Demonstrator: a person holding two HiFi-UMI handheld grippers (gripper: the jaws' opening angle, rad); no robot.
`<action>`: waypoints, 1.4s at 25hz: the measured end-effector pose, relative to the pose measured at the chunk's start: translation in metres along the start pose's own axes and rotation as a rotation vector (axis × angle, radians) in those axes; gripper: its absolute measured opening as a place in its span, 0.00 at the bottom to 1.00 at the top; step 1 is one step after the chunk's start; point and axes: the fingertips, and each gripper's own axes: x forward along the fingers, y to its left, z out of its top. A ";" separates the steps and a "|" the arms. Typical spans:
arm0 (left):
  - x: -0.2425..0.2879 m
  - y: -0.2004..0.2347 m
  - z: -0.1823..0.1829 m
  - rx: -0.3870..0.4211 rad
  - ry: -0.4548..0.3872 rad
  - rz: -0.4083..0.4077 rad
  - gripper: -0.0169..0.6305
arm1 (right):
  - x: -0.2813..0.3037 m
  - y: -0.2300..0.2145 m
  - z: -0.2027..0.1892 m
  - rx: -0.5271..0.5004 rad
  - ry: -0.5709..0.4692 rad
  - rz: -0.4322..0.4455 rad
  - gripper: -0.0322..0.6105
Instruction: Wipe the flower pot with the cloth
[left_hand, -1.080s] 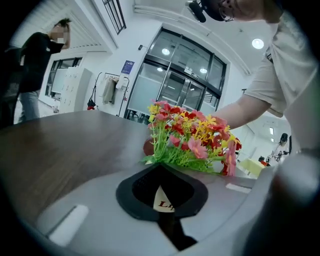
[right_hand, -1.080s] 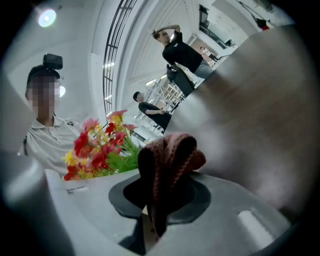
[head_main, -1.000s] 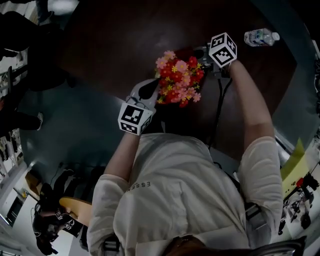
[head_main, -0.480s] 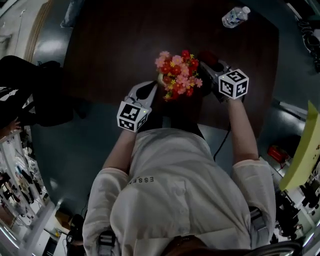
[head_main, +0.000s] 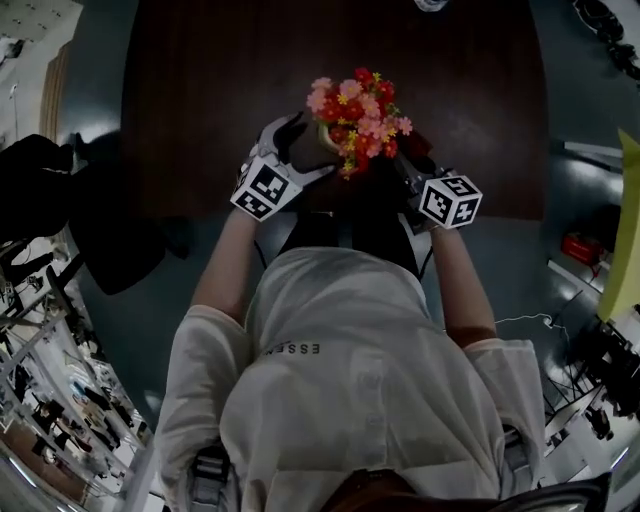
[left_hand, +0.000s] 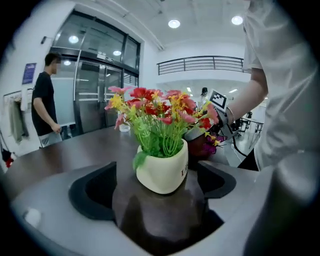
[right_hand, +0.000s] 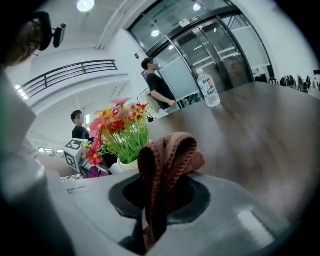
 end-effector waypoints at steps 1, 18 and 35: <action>0.005 0.001 -0.002 0.018 0.001 -0.029 0.84 | 0.002 0.003 -0.005 -0.001 0.003 -0.002 0.13; 0.063 -0.018 0.000 0.101 -0.007 -0.417 0.89 | 0.026 0.010 -0.009 -0.001 -0.020 -0.004 0.13; 0.050 -0.014 0.014 0.015 -0.034 -0.301 0.87 | 0.021 0.018 0.005 0.011 -0.051 -0.002 0.13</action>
